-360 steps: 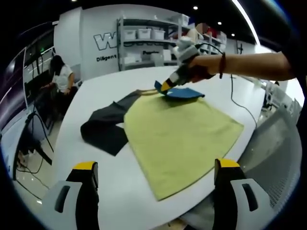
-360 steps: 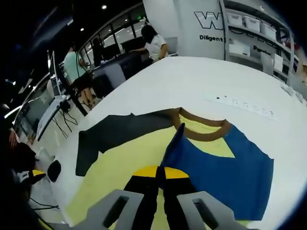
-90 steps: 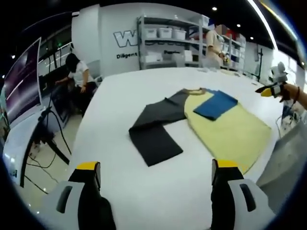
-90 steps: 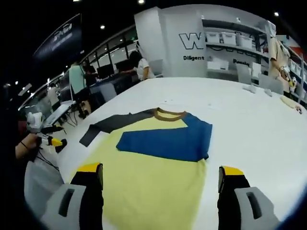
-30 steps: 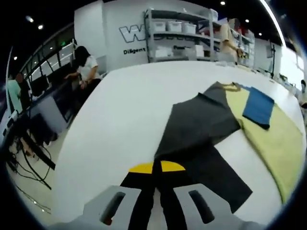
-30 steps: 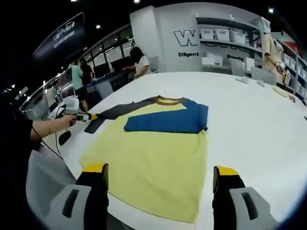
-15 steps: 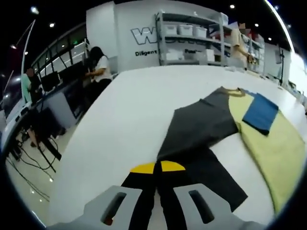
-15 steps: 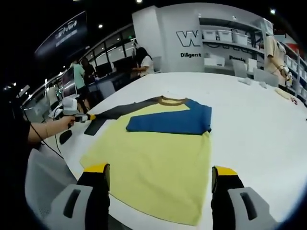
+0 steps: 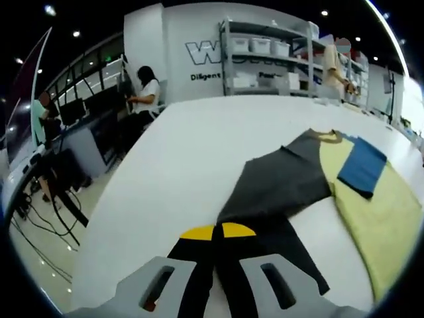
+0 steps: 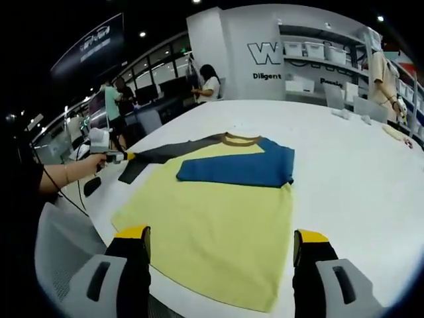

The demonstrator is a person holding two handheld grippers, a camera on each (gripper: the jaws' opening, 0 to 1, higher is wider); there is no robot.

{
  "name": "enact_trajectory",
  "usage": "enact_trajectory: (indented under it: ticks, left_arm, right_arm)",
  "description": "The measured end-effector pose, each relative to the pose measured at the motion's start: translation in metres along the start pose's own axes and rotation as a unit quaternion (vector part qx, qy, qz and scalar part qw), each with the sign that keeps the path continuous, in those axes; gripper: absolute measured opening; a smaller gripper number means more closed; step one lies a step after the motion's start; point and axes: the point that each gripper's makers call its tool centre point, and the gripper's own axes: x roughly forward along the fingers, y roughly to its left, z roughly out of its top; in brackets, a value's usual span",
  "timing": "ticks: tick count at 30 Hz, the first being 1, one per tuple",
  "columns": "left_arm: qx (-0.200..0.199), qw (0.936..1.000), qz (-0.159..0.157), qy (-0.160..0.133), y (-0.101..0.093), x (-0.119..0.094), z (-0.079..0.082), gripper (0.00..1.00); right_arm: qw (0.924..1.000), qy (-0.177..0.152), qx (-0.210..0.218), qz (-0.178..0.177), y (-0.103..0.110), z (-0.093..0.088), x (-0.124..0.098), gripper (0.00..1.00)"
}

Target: Fold the garment on the visible template until the final outline fits inside the template.

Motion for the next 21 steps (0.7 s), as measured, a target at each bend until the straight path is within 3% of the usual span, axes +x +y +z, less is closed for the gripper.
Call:
enact_trajectory:
  ticks: [10, 14, 17, 21]
  left_arm:
    - [0.005, 0.9991, -0.017, -0.037, -0.018, -0.005, 0.034, 0.00]
    - [0.011, 0.9979, -0.029, -0.056, -0.031, -0.008, 0.050, 0.00]
    - [-0.014, 0.9963, -0.041, -0.074, -0.044, -0.009, 0.065, 0.00]
    - [0.003, 0.9949, -0.047, -0.089, -0.059, -0.011, 0.083, 0.00]
  right_arm:
    - [1.0000, 0.000, 0.002, 0.002, 0.004, -0.001, 0.001, 0.88]
    - [1.0000, 0.001, 0.001, 0.002, 0.004, -0.001, 0.001, 0.89]
    - [1.0000, 0.001, 0.004, 0.003, 0.004, -0.003, 0.001, 0.89]
    - [1.0000, 0.004, 0.001, 0.004, 0.005, -0.004, 0.002, 0.90]
